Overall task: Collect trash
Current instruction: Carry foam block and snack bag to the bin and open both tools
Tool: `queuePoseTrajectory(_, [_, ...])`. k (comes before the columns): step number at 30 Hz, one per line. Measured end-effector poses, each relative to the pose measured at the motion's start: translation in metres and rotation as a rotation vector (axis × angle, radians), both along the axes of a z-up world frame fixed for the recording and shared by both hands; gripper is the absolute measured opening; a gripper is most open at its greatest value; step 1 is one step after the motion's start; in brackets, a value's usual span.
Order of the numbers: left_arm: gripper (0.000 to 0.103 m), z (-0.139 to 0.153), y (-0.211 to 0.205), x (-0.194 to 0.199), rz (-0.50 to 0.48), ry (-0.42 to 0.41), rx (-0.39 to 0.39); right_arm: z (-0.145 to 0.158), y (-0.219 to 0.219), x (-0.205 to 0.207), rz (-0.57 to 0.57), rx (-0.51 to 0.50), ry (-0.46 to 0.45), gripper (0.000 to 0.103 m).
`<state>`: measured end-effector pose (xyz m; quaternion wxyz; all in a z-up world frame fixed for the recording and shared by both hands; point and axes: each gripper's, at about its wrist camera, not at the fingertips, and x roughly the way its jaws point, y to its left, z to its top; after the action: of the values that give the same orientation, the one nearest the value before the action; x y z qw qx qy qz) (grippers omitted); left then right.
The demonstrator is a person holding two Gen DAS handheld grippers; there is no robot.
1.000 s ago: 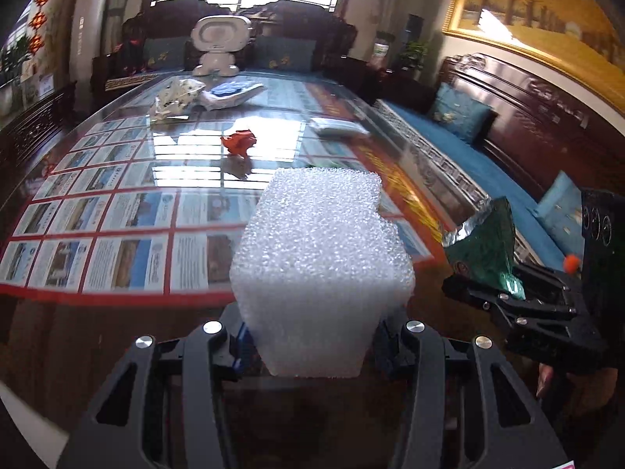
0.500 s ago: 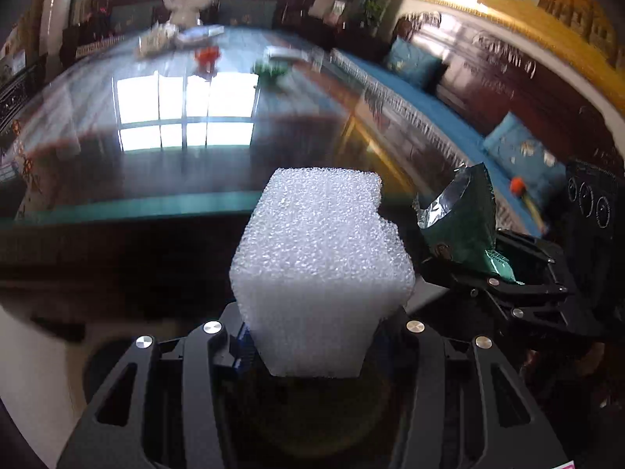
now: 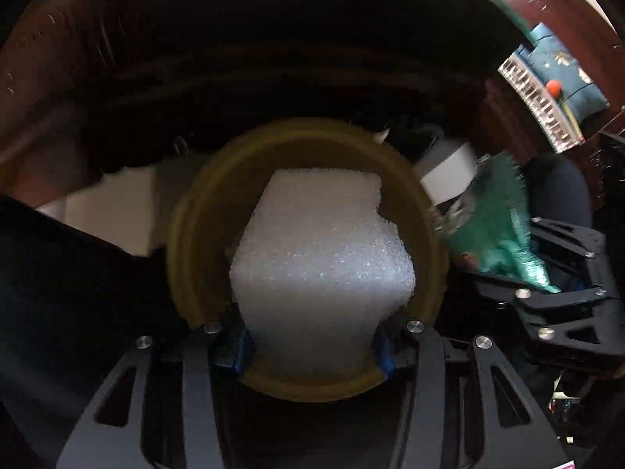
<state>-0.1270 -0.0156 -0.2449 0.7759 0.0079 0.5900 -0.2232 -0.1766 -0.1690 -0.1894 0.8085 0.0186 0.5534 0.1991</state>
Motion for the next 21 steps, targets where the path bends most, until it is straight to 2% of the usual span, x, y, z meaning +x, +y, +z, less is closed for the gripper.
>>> queuePoseTrajectory(3, [0.048,-0.014,-0.007,-0.002,-0.023,0.021,0.016,-0.002,-0.009,0.002,-0.018,-0.001,0.0,0.041])
queuePoseTrajectory(6, [0.048,-0.015,-0.007,0.004,-0.028,0.019,0.026,0.002,-0.013,0.007,-0.036,-0.006,-0.009,0.041])
queuePoseTrajectory(7, [0.053,-0.016,-0.005,0.005,-0.022,0.018,0.031,0.001,-0.017,0.007,-0.039,-0.003,-0.01,0.041])
queuePoseTrajectory(8, [0.068,-0.015,-0.003,0.007,-0.008,0.016,0.033,0.0,-0.02,0.008,-0.043,0.0,-0.012,0.041])
queuePoseTrajectory(9, [0.076,-0.014,-0.001,0.012,-0.002,0.016,0.031,0.0,-0.021,0.009,-0.044,0.0,-0.014,0.041])
queuePoseTrajectory(10, [0.083,-0.013,0.0,0.014,0.003,0.013,0.035,0.0,-0.023,0.011,-0.044,0.001,-0.017,0.041])
queuePoseTrajectory(11, [0.085,-0.011,0.0,0.019,0.005,0.006,0.04,-0.001,-0.026,0.012,-0.04,0.003,-0.017,0.041])
queuePoseTrajectory(14, [0.089,-0.007,0.004,0.024,0.007,0.0,0.047,-0.002,-0.025,0.014,-0.026,-0.003,-0.017,0.041])
queuePoseTrajectory(21, [0.09,-0.007,0.01,0.026,0.005,0.012,0.06,-0.002,-0.02,0.01,-0.002,0.005,-0.008,0.041])
